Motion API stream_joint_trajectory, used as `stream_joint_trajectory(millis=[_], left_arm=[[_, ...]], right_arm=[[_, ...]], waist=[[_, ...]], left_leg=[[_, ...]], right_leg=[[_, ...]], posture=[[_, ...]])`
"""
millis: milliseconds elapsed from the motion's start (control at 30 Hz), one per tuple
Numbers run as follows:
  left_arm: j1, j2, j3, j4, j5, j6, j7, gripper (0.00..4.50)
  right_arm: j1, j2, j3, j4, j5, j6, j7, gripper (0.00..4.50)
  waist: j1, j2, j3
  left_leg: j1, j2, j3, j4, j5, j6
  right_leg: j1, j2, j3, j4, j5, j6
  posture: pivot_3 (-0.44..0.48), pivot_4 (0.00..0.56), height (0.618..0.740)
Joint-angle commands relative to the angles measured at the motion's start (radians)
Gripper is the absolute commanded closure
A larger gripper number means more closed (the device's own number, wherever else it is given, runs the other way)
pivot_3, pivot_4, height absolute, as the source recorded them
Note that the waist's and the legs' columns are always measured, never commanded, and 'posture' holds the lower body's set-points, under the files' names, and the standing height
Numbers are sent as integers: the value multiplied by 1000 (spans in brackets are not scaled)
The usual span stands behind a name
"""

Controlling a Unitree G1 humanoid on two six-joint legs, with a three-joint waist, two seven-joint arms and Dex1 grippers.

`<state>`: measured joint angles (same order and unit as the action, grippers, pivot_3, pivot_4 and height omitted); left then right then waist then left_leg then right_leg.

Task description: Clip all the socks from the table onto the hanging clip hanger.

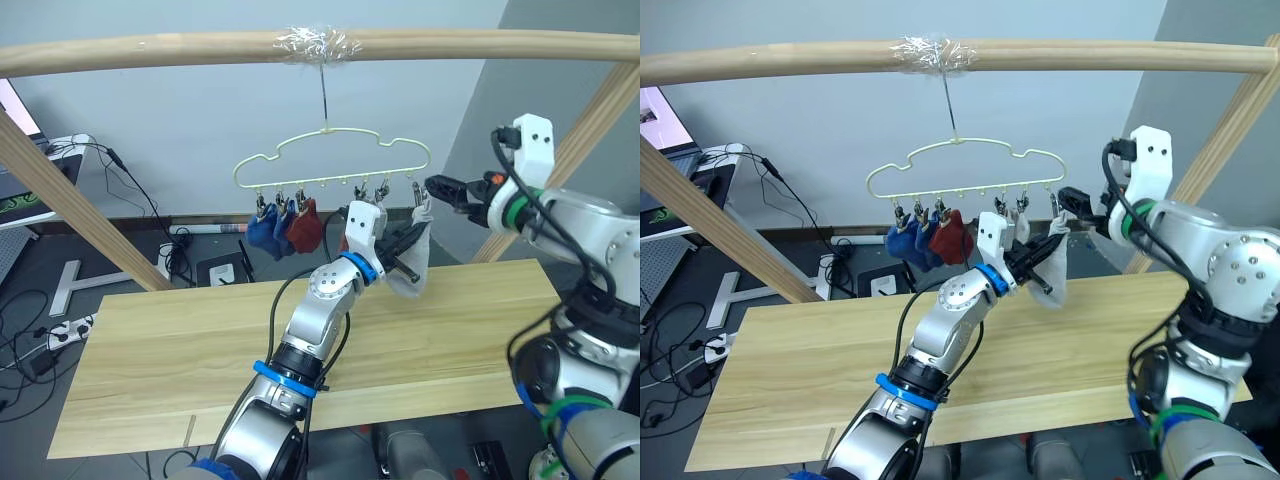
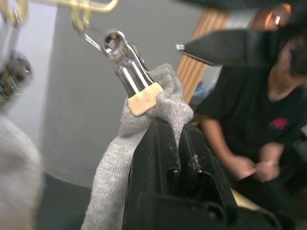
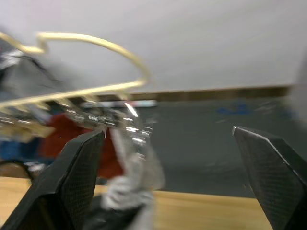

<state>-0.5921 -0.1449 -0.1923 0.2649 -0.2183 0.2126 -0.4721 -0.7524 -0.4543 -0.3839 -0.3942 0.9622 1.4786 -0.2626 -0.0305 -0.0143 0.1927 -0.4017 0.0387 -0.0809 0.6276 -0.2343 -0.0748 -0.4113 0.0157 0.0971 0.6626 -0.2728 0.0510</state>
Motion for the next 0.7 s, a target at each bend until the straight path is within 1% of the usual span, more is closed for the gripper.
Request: stream_joint_trajectory(millis=[33,100,200,300,367,400,433,500,567,633,700], left_arm=[[-9,-13,20,-29,-48,51,-22,3129],[-8,6,25,-18,-57,76,-43,2573],[-2,35,27,-18,-56,94,-66,1800],[26,137,34,-54,-43,90,-126,885],[55,241,64,-102,-56,104,-181,240],[70,299,86,-126,-69,117,-210,32],[85,356,107,-149,-79,125,-240,32],[118,482,153,-178,-88,117,-303,32],[145,590,190,-184,-73,91,-339,32],[176,696,221,-168,-55,66,-383,32],[209,811,249,-116,-31,54,-427,32]], right_arm=[[98,-64,65,-128,-71,-125,97,0],[191,-76,74,-180,-100,-178,133,0],[273,-85,82,-223,-131,-228,170,0],[403,-120,98,-291,-175,-275,218,0],[523,-186,132,-330,-243,-354,289,0],[583,-216,145,-344,-279,-400,325,0],[639,-241,154,-353,-310,-442,356,0],[727,-270,151,-374,-354,-524,415,0],[790,-283,141,-397,-373,-606,488,0],[869,-322,152,-416,-424,-716,589,0],[967,-352,159,-409,-482,-836,691,0]], waist=[[-3,0,0],[-4,0,0],[-5,0,0],[-3,0,0],[-4,0,0],[-3,0,0],[-4,0,0],[-5,0,0],[-4,0,0],[1,0,0],[4,-1,0]], left_leg=[[0,0,0,0,0,0],[1,0,0,0,0,0],[1,0,1,1,0,0],[1,0,1,1,0,0],[2,0,1,1,0,0],[2,0,1,0,0,0],[2,0,0,0,0,0],[2,1,1,0,0,0],[2,1,1,0,0,0],[2,1,1,1,0,0],[3,1,1,1,0,0]], right_leg=[[0,0,0,0,0,0],[0,0,0,1,0,0],[0,0,1,1,0,0],[0,0,1,1,0,1],[0,1,1,1,0,1],[0,1,1,1,0,1],[0,0,1,1,0,1],[0,1,1,1,0,1],[0,1,1,1,0,1],[0,0,1,1,0,1],[1,0,1,0,0,0]], posture=[[20,157,740],[20,157,740],[20,157,740],[30,160,740],[45,163,740],[45,163,740],[45,163,740],[77,166,740],[90,165,740],[90,165,740],[119,167,740]])
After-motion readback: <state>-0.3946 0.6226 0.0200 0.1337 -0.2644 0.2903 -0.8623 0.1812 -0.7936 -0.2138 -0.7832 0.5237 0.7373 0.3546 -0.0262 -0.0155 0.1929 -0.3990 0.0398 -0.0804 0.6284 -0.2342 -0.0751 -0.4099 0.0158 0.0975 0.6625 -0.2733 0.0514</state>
